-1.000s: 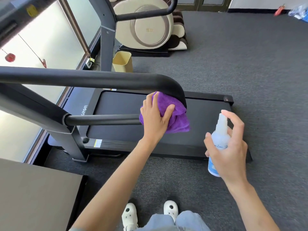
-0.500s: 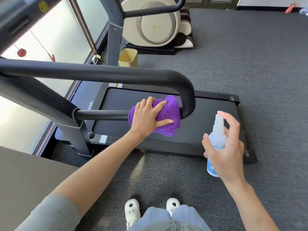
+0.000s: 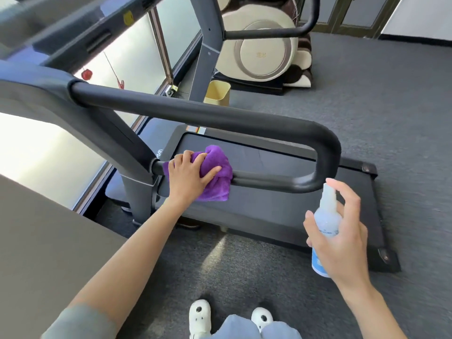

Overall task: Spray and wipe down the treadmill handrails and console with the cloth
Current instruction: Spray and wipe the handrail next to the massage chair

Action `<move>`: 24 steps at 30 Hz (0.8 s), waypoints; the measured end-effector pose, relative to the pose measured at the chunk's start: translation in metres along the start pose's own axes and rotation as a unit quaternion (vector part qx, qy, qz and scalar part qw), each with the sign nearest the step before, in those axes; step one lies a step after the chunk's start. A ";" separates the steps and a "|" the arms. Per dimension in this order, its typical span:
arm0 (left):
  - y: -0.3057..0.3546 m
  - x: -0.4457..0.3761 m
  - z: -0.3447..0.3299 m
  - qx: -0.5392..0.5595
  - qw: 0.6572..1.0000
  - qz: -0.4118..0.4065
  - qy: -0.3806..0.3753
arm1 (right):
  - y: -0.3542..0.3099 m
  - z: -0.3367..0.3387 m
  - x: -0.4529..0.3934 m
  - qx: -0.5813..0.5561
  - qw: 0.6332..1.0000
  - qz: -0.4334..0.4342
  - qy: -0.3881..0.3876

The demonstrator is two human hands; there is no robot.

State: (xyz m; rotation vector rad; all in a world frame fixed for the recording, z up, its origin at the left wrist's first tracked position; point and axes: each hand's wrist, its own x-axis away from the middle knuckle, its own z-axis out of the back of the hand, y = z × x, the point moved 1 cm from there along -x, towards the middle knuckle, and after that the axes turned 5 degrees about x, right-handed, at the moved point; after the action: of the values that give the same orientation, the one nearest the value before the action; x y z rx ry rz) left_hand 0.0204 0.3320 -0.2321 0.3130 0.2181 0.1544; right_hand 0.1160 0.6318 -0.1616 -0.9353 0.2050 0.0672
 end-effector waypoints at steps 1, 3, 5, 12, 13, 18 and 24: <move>0.002 -0.001 -0.001 -0.002 1.000 -0.014 -0.025 | -0.002 -0.001 0.002 0.002 1.000 -0.002 0.004; 0.018 0.002 -0.008 -0.014 0.997 -0.051 -0.054 | -0.003 -0.005 0.005 -0.001 1.000 -0.012 0.006; 0.037 0.007 -0.016 -0.016 0.997 -0.065 -0.047 | -0.005 -0.009 0.009 -0.008 1.000 -0.021 0.001; 0.032 0.001 -0.010 0.046 0.996 -0.066 -0.026 | -0.017 -0.019 0.004 -0.009 1.000 -0.006 -0.010; 0.031 0.003 -0.006 0.079 0.996 -0.041 -0.008 | -0.019 -0.019 0.002 -0.013 1.000 -0.002 -0.008; 0.031 0.026 0.011 0.423 0.877 0.164 0.157 | -0.023 -0.020 -0.009 -0.019 1.000 0.013 0.005; 0.026 0.022 0.061 0.707 0.570 0.308 0.283 | -0.023 -0.023 -0.016 -0.031 1.000 -0.001 -0.002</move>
State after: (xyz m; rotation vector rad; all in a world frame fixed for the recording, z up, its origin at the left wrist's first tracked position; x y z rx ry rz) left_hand 0.0527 0.3430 -0.1712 2.0114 0.8753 0.7940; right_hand 0.1005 0.6002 -0.1536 -0.9977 0.1996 0.0746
